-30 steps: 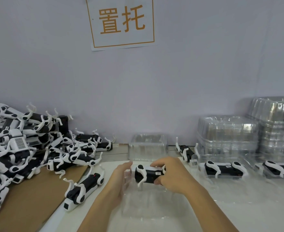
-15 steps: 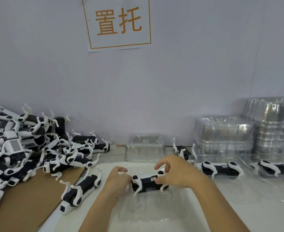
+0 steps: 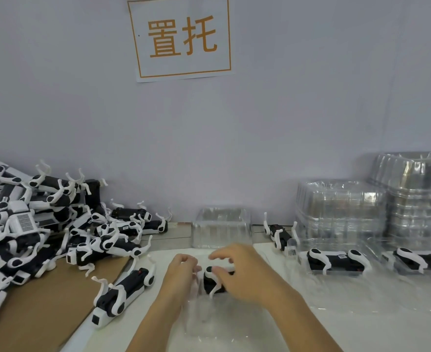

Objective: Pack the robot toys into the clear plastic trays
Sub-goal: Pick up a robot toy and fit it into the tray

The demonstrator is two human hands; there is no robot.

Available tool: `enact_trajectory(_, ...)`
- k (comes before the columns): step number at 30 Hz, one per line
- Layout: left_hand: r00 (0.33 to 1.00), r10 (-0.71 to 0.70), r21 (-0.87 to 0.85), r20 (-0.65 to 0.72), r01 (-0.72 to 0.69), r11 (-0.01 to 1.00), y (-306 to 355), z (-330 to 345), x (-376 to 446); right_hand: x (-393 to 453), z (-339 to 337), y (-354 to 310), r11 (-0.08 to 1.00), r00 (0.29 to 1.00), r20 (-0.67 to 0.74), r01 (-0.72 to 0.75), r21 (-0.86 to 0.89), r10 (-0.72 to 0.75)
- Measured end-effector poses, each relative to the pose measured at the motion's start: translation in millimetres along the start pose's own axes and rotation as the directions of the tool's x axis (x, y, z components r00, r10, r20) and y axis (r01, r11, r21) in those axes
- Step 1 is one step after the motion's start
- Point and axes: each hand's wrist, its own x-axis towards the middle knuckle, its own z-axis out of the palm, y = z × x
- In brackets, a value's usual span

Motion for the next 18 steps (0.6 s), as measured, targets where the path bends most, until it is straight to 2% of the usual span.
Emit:
enact_trajectory(3, 1.000, 0.006, -0.025, -0.022, -0.007, 1.000, -0.3, -0.7, 1.0, 0.5, 14.9, -11.9, 0.996, 0.997, 0.015, 0.079, -0.047, -0.078)
enact_trajectory(6, 0.995, 0.087, 0.053, -0.044, -0.084, 0.995, 1.5, -1.9, -0.9, 3.0, 13.9, -5.3, 0.998, 0.999, 0.004, 0.043, -0.040, -0.043)
enact_trajectory(9, 0.962, 0.273, 0.157, 0.027, -0.274, 0.949, 7.6, -1.5, -8.0, 3.7, 14.5, 1.2, 1.000, 0.999, 0.045, 0.027, -0.009, -0.027)
enact_trajectory(11, 0.890, 0.450, 0.278, 0.073, -0.452, 0.848, 10.9, -2.3, -10.2, 5.2, 15.0, 2.4, 0.995, 0.998, 0.028, 0.060, 0.076, -0.062)
enact_trajectory(13, 0.793, 0.587, 0.437, 0.164, -0.592, 0.678, 16.4, -2.3, -12.6, 7.6, 10.8, 4.3, 0.972, 0.994, -0.103, 0.057, 0.227, -0.035)
enact_trajectory(15, 0.736, 0.608, 0.515, 0.297, -0.660, 0.547, 24.3, -0.2, -19.3, 9.9, 1.7, 10.3, 0.939, 0.945, -0.322, 0.060, 0.338, 0.055)
enact_trajectory(16, 0.738, 0.571, 0.536, 0.360, -0.665, 0.521, 27.9, 1.9, -23.0, 9.9, -3.6, 13.7, 0.925, 0.906, -0.412, 0.068, 0.373, 0.100)
enact_trajectory(18, 0.775, 0.402, 0.601, 0.489, -0.633, 0.489, 32.3, 9.1, -29.6, 9.9, -13.2, 20.9, 0.897, 0.840, -0.510, 0.068, 0.437, 0.185)
